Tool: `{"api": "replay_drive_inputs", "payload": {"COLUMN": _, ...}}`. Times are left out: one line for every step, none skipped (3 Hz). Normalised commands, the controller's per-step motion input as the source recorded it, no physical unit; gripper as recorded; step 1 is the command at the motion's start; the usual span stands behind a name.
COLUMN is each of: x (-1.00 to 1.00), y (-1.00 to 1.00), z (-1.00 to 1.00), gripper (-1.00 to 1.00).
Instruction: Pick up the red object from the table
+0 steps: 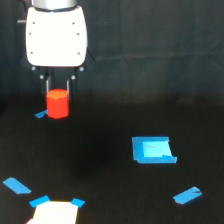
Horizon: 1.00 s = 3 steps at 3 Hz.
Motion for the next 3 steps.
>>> {"api": "replay_drive_inputs", "payload": {"x": -0.24, "y": 0.97, "z": 0.03, "gripper": -1.00}}
{"api": "replay_drive_inputs", "payload": {"x": 0.13, "y": 1.00, "z": 0.40, "gripper": -1.00}}
{"api": "replay_drive_inputs", "payload": {"x": -0.32, "y": 0.69, "z": 0.18, "gripper": -1.00}}
